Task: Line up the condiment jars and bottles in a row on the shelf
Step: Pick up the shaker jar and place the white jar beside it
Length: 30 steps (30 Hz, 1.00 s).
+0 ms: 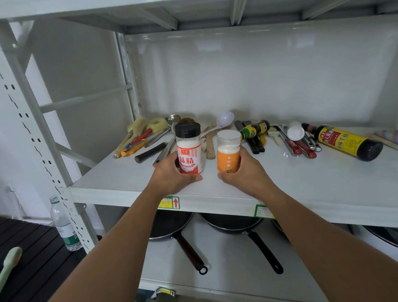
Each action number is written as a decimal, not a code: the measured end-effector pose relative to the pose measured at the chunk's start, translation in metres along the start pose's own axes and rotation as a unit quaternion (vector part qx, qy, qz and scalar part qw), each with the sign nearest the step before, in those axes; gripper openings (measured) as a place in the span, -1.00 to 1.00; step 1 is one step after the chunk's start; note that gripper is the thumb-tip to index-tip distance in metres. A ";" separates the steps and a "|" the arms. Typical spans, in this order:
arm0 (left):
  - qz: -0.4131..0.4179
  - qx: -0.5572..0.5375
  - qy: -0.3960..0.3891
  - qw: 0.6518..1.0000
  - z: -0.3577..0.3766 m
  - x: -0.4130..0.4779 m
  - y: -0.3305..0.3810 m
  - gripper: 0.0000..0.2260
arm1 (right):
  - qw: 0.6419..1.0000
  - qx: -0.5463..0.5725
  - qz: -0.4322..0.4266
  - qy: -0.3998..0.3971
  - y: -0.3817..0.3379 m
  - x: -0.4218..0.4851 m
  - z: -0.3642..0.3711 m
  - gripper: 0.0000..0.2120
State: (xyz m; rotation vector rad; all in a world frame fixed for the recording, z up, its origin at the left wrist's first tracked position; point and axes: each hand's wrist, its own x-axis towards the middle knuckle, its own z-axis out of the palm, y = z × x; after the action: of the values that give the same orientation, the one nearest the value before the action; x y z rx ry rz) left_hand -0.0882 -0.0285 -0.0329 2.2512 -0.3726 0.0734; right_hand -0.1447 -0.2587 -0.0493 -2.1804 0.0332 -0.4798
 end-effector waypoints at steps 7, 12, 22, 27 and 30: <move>-0.004 0.005 0.002 1.000 0.000 0.001 -0.002 -0.16 | 1.000 0.003 -0.001 -0.002 0.000 0.000 -0.001 -0.13; -0.002 0.004 0.003 1.000 0.000 0.002 -0.002 -0.16 | 1.000 0.003 0.000 -0.005 0.000 0.000 -0.001 -0.13; 0.006 0.011 0.015 1.000 0.002 0.000 0.000 -0.18 | 1.000 -0.008 0.003 -0.004 -0.001 -0.001 0.000 -0.12; 0.008 0.010 0.015 1.000 0.001 0.000 0.000 -0.17 | 1.000 -0.004 0.008 -0.004 -0.001 -0.001 0.000 -0.10; 0.009 0.010 0.015 1.000 0.001 0.000 0.001 -0.17 | 1.000 -0.004 0.006 -0.005 -0.002 -0.001 0.000 -0.11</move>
State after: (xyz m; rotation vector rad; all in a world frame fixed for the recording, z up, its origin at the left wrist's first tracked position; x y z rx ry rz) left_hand -0.0884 -0.0303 -0.0331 2.2643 -0.3768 0.1203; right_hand -0.1459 -0.2574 -0.0484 -2.1897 0.0433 -0.4628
